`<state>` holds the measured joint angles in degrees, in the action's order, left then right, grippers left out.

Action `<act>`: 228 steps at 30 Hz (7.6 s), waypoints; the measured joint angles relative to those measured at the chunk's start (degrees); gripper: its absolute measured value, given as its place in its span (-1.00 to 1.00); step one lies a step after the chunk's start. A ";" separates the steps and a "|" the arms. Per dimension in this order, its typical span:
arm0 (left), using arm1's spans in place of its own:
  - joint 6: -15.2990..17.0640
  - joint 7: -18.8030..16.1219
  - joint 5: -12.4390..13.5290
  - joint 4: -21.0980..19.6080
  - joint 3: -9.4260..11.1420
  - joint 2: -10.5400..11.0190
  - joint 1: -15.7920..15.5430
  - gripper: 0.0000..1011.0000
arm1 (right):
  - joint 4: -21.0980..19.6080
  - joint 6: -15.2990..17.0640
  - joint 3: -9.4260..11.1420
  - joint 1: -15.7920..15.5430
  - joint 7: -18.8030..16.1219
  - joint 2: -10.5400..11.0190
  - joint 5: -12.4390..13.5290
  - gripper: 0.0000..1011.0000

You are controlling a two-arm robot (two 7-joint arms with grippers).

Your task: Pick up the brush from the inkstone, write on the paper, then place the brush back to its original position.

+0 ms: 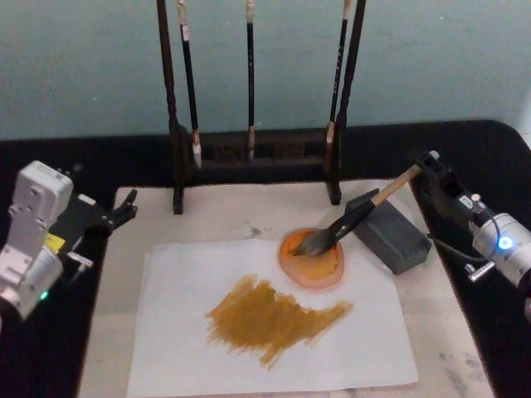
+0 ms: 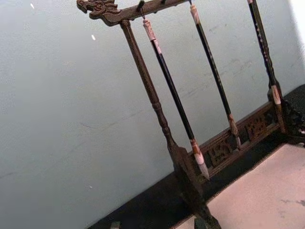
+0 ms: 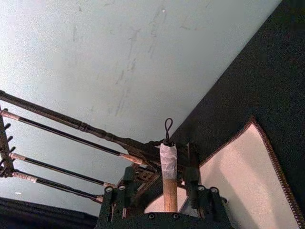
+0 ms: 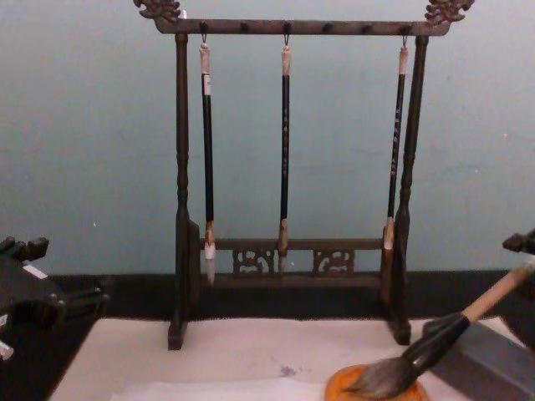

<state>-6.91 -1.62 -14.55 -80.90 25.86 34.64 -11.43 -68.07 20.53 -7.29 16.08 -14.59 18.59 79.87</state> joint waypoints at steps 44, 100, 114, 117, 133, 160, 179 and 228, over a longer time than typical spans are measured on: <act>0.00 0.00 0.00 0.00 0.00 0.00 0.00 1.00 | -2.49 -0.43 -2.16 -0.21 -2.44 2.86 1.08 -0.68; 0.00 0.00 0.00 0.00 0.00 0.00 0.00 1.00 | -21.17 -22.88 -22.70 5.81 -9.85 14.38 -42.54 -0.68; 0.00 0.00 0.00 0.00 0.00 0.00 0.00 1.00 | -21.17 -22.87 -22.65 5.77 -9.81 14.40 -42.30 -0.68; 0.00 0.00 0.00 0.00 0.00 0.00 0.00 1.00 | -21.17 -22.87 -22.63 5.77 -9.81 14.39 -42.28 -0.68; 0.00 0.00 0.00 0.00 0.00 0.00 0.00 1.00 | -25.31 -20.71 -24.97 7.37 -13.71 12.89 -46.48 -0.68; 0.00 0.00 0.00 0.00 0.00 0.00 0.00 1.00 | -24.25 -19.14 -27.29 2.81 -18.64 9.73 -49.85 -0.68; 0.00 0.00 0.00 0.00 0.00 0.00 0.00 1.00 | -23.19 -19.23 -23.37 2.07 -17.59 10.54 -50.85 -0.68; 0.00 0.00 0.00 0.00 0.00 0.00 0.00 1.00 | -23.01 -19.44 -24.00 1.53 -18.35 9.19 -50.66 -0.68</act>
<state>-6.91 -1.62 -14.55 -80.90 25.86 34.65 -11.43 -91.07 1.09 -31.29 17.61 -32.94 27.78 29.22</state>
